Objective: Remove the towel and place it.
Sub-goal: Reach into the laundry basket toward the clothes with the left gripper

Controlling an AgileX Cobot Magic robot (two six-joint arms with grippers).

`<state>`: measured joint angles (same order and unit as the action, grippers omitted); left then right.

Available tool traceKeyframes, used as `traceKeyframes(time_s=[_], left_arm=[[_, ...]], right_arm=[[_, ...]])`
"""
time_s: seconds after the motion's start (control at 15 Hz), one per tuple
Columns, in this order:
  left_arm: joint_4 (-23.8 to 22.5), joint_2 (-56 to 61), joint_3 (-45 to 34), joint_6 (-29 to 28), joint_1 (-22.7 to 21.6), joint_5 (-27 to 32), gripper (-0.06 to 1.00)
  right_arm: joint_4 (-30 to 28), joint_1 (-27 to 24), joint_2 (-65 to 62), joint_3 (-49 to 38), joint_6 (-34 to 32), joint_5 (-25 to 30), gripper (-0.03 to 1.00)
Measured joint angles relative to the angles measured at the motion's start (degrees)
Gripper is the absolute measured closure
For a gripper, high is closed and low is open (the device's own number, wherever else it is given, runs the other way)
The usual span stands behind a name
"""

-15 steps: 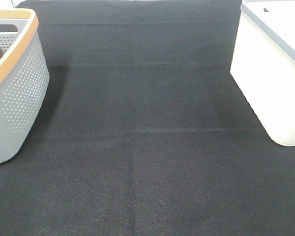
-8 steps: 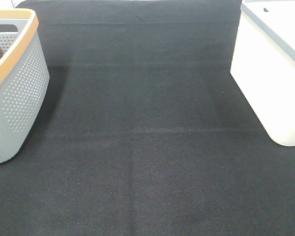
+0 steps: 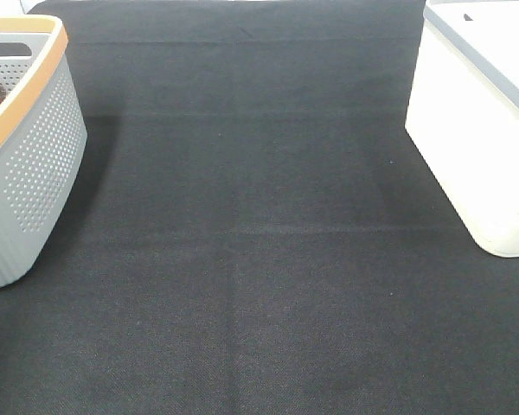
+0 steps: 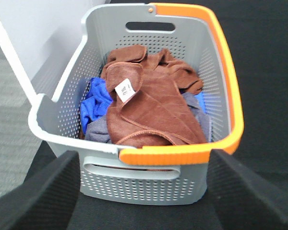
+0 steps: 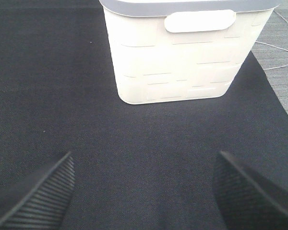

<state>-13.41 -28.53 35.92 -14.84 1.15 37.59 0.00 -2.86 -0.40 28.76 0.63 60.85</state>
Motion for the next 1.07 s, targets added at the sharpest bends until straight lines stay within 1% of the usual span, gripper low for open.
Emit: traceKeyframes(time_s=[0.07,0.2,0.27,0.53,0.6,0.67,0.73,0.87,1.0,1.07], left_arm=[[-1.0,-5.9,2.7,-1.1,0.0,0.1,0.24],[-1.3,-17.1,9.5,-3.2,0.0,1.9,0.24],[-1.3,-25.9,14.8,-3.9,0.0,4.5,0.24],[-1.5,-45.3,29.9,-4.2,0.0,12.6,0.24],[-1.9,-49.2,33.4,-4.2,0.0,15.2,0.24],[-1.9,-49.2,33.4,-4.2,0.0,15.2,0.24],[-2.7,-55.0,38.6,-4.2,0.0,18.9,0.24],[-4.2,-62.1,45.1,-4.2,0.0,22.6,0.24],[-6.5,-68.2,50.9,-4.2,0.0,25.2,0.24],[-7.3,-70.9,53.6,-4.2,0.0,25.6,0.24]], right_arm=[[0.0,0.0,0.0,0.0,0.0,0.0,0.22],[0.0,0.0,0.0,0.0,0.0,0.0,0.22],[0.0,0.0,0.0,0.0,0.0,0.0,0.22],[0.0,0.0,0.0,0.0,0.0,0.0,0.22],[0.0,0.0,0.0,0.0,0.0,0.0,0.22],[0.0,0.0,0.0,0.0,0.0,0.0,0.22],[0.0,0.0,0.0,0.0,0.0,0.0,0.22],[0.0,0.0,0.0,0.0,0.0,0.0,0.22],[0.0,0.0,0.0,0.0,0.0,0.0,0.22],[0.0,0.0,0.0,0.0,0.0,0.0,0.22]])
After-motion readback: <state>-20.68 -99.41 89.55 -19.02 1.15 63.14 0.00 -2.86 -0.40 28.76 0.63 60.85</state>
